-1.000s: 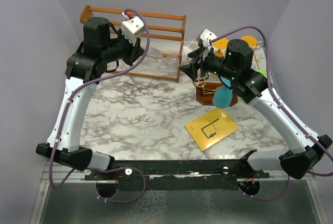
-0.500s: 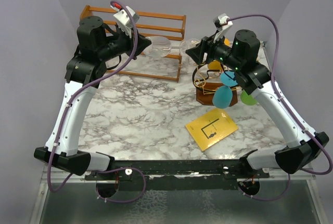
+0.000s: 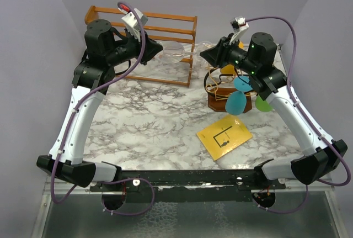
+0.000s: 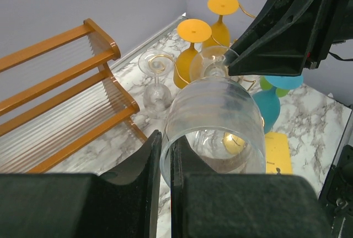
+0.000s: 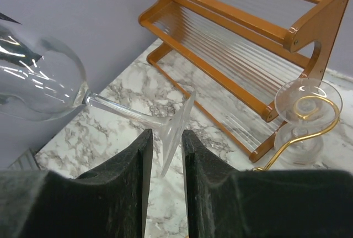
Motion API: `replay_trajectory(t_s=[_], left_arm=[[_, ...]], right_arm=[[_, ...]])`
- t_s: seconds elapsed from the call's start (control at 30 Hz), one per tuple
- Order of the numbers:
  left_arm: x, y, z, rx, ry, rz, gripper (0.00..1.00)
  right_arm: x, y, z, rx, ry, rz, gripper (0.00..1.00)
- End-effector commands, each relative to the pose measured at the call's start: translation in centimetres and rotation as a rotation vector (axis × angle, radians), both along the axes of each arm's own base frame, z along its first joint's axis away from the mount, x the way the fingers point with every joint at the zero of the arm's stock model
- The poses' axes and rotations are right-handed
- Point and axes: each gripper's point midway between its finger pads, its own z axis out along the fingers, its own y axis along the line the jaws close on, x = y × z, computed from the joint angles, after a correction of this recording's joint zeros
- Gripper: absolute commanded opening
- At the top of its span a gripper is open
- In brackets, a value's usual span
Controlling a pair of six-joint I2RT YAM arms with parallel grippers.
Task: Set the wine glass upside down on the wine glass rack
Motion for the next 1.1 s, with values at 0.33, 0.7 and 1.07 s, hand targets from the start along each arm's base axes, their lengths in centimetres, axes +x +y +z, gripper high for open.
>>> replay_trajectory(t_s=[0.33,0.7,1.07], left_arm=[[-1.7,-0.4,3.1,-0.061,-0.09,-0.044,0.0],[-1.3,-0.4,2.8,-0.058,-0.086,-0.033,0.0],[-1.9,-0.2,1.8,-0.032,-0.086,-0.047,0.25]], right_arm=[[-0.1,0.3,-0.4,0.055,0.023,0.039,0.21],[-0.1,0.2,-0.4,0.058,0.02,0.048,0.08],[1.3,-2.5,0.6,0.037,-0.037,-0.048,0.01]])
